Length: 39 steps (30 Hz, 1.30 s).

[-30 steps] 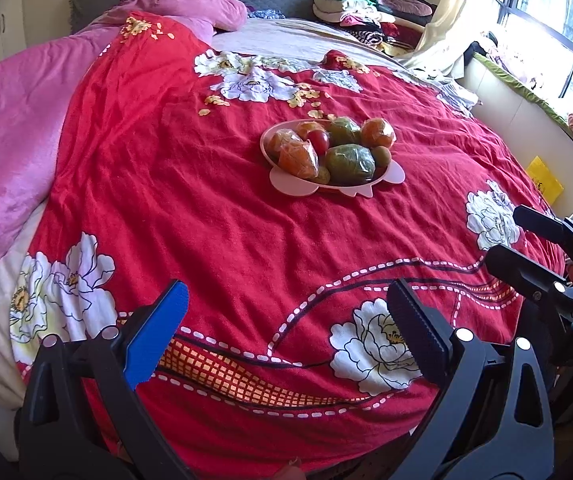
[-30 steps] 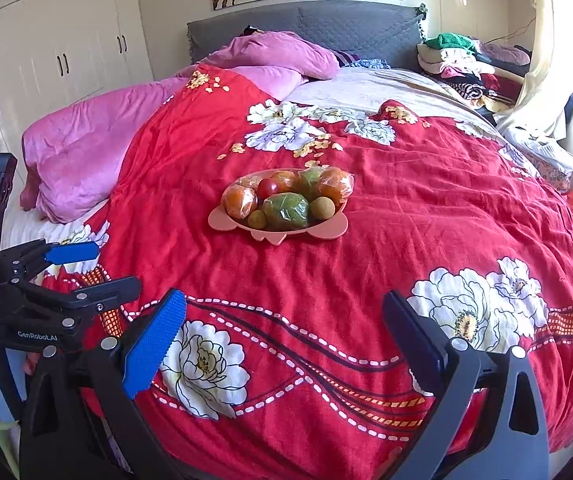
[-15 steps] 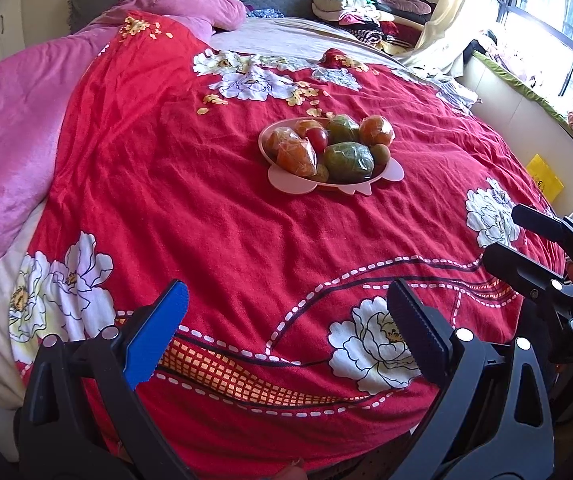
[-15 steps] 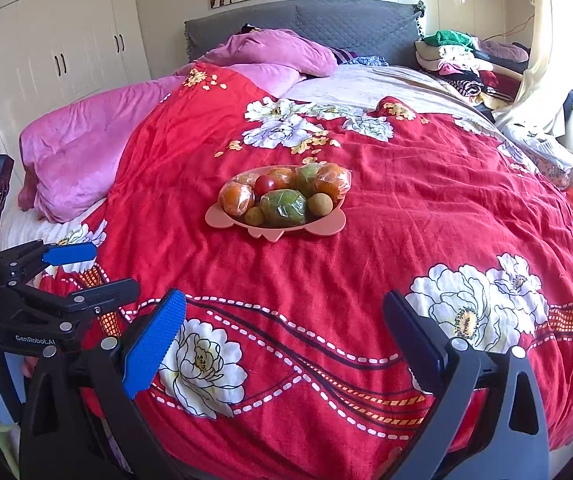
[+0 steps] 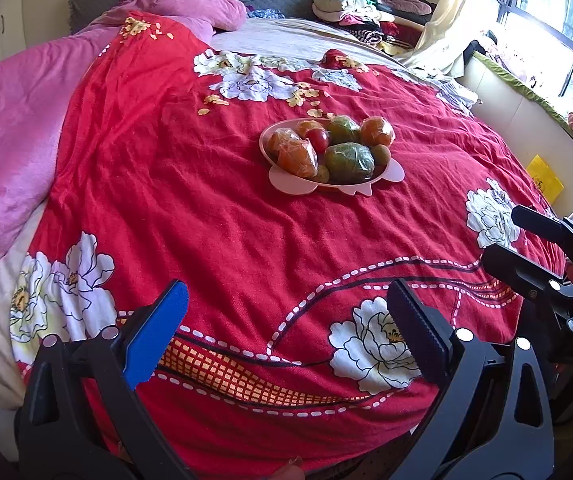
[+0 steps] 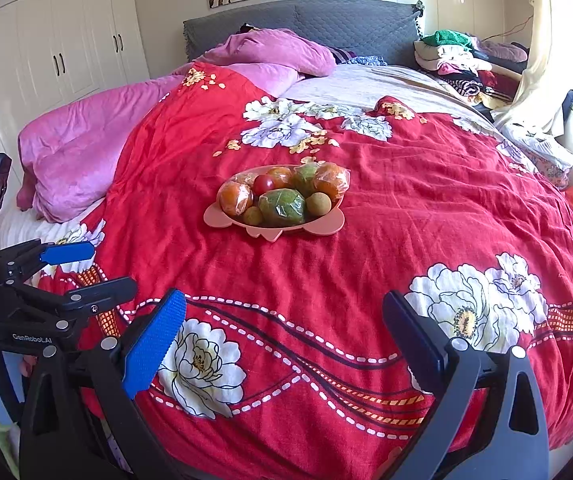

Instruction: Organize fruits

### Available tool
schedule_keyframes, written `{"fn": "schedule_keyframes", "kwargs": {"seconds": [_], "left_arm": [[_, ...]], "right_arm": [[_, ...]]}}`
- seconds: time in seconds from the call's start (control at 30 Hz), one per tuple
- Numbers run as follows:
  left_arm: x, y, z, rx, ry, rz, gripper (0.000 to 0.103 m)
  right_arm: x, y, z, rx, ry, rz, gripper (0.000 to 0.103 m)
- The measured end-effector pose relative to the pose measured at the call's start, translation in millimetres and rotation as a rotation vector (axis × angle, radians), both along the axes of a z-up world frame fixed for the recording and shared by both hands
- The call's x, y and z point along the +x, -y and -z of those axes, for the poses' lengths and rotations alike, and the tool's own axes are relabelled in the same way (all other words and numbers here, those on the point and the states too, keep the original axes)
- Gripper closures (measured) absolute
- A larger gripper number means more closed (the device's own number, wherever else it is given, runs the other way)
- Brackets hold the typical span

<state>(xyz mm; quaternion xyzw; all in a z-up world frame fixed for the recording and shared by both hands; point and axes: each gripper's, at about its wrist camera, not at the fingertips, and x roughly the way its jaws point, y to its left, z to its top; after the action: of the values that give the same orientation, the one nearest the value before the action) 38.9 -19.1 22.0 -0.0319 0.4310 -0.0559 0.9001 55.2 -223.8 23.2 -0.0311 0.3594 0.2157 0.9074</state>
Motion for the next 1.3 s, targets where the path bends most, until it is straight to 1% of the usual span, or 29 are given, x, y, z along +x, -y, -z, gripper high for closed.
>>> {"fn": "schedule_keyframes", "kwargs": {"seconds": [1.0,1.3], "left_arm": [[-1.1,-2.4,-1.5,-0.006,0.000,-0.003,0.010],[2.4,1.8,1.7,0.002,-0.022,0.011,0.010]], "right_arm": [[1.0,4.1,2.5,0.000,-0.006,0.012,0.005],[17.1,10.9,8.6,-0.001,-0.040,0.040,0.005]]}}
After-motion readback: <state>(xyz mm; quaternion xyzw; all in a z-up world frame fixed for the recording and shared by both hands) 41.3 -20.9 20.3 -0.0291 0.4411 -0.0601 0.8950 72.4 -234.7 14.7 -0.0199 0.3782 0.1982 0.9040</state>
